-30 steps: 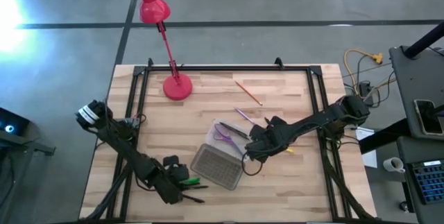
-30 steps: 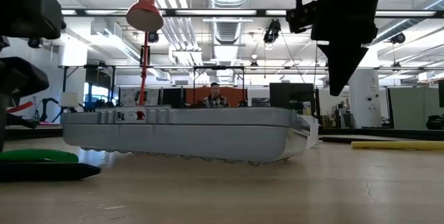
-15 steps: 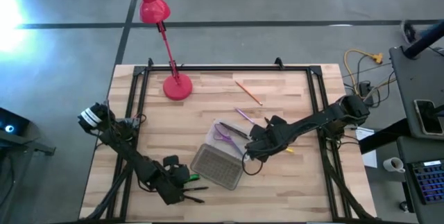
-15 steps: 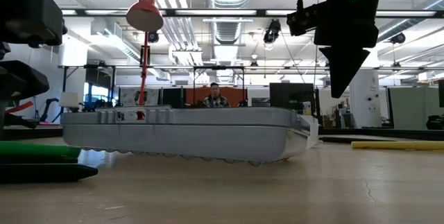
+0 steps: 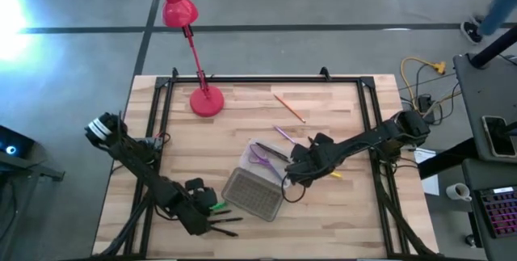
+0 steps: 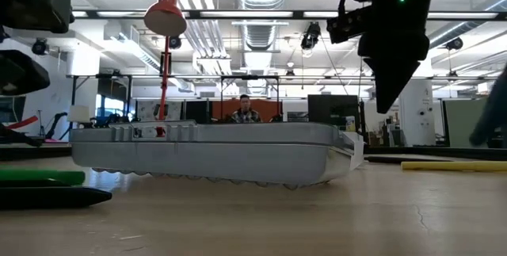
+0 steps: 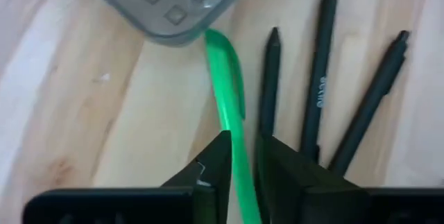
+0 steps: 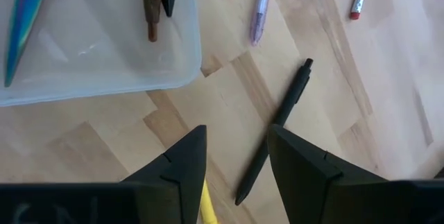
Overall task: Pick & place school supplies into a supply box
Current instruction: Put the green pen into the supply box
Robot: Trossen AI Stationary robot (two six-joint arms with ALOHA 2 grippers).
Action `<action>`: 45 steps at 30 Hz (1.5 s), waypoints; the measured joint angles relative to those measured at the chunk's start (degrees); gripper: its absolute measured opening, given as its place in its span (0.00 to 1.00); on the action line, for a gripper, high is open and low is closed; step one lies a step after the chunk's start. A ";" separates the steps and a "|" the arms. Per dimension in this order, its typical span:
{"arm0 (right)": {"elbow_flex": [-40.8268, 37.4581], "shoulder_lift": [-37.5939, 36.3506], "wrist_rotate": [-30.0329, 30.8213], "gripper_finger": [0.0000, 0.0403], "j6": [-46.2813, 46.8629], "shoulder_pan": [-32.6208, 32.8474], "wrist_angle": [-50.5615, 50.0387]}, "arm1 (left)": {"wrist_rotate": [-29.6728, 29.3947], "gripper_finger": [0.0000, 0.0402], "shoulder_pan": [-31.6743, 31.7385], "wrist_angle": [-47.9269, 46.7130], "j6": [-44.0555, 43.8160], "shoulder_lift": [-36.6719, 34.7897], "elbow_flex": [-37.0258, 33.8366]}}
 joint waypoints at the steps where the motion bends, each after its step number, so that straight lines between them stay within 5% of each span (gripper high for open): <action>1: -0.01 0.00 0.18 0.36 -0.11 -0.12 -0.02 | -0.06 0.11 0.00 -0.57 -0.03 -0.27 0.00; 9: -0.01 0.00 0.44 0.36 -0.43 -0.34 0.06 | -0.31 0.08 0.00 -1.07 -0.26 -0.29 -0.02; 16: -0.15 0.00 0.58 0.36 -0.39 -0.36 0.11 | -4.10 0.09 0.02 -11.17 -7.05 -0.19 -0.24; 25: -0.19 0.00 0.57 0.36 0.08 -0.36 0.09 | -3.59 0.33 0.19 -5.87 -4.53 -0.19 -0.44; 30: -0.21 0.00 0.55 0.36 0.88 -0.36 0.07 | -3.35 0.38 0.20 -5.89 -2.01 -0.19 -1.09; 38: -0.23 0.00 0.51 0.36 1.18 -0.36 0.00 | 0.03 0.33 0.27 -3.58 -1.73 -0.19 -4.54; 45: -0.23 0.00 0.45 0.36 1.29 -0.32 -0.07 | 1.07 0.15 0.31 -1.08 -0.56 -0.45 -6.43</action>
